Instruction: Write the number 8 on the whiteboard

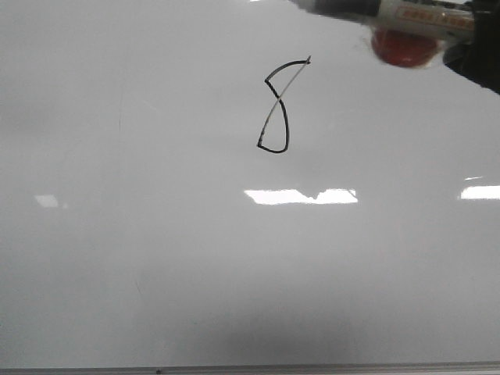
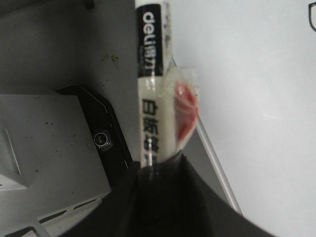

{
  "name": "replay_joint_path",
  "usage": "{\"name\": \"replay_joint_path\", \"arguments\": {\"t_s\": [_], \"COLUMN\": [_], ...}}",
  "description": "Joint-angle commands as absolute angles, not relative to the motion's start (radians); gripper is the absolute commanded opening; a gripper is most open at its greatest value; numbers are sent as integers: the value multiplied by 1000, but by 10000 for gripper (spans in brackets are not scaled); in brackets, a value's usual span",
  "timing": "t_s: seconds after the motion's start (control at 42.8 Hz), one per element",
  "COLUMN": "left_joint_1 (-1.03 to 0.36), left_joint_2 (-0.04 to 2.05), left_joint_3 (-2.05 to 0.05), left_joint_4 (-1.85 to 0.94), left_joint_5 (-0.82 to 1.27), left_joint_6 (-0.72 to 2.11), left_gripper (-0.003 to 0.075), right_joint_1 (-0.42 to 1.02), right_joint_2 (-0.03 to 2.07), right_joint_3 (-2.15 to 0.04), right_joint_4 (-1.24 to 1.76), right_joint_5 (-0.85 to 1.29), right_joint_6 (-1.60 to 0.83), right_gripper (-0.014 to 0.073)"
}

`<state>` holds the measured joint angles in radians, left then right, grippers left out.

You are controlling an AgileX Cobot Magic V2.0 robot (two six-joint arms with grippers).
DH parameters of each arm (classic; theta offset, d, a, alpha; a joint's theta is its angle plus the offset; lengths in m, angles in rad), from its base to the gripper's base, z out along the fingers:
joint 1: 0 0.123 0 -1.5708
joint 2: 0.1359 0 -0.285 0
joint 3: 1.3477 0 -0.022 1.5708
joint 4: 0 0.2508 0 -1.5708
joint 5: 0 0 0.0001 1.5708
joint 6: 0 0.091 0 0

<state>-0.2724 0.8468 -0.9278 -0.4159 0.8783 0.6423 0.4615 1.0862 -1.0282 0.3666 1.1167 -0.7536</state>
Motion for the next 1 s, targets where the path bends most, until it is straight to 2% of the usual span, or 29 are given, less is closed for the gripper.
{"name": "replay_joint_path", "arguments": {"t_s": [0.0, 0.21, 0.397, 0.747, 0.98], "left_joint_1": [-272, -274, -341, -688, -815], "left_joint_2": [843, 850, 935, 1182, 1353], "left_joint_3": [-953, -953, -1001, -1169, -1284], "left_joint_4": [-453, -531, -699, -702, -682], "left_joint_5": [806, 775, 940, 933, 906], "left_joint_6": [632, 652, 906, 1036, 1036], "left_gripper": [491, 491, 491, 491, 491], "right_joint_1": [465, 465, 465, 465, 465], "right_joint_2": [1066, 1066, 1067, 1067, 1067], "right_joint_3": [-1050, -1050, -1050, -1050, -1050], "right_joint_4": [391, 391, 393, 394, 395], "right_joint_5": [1102, 1111, 1126, 1159, 1160], "right_joint_6": [-766, -825, -938, -974, -974], "right_gripper": [-58, -58, -58, -58, -58]}}
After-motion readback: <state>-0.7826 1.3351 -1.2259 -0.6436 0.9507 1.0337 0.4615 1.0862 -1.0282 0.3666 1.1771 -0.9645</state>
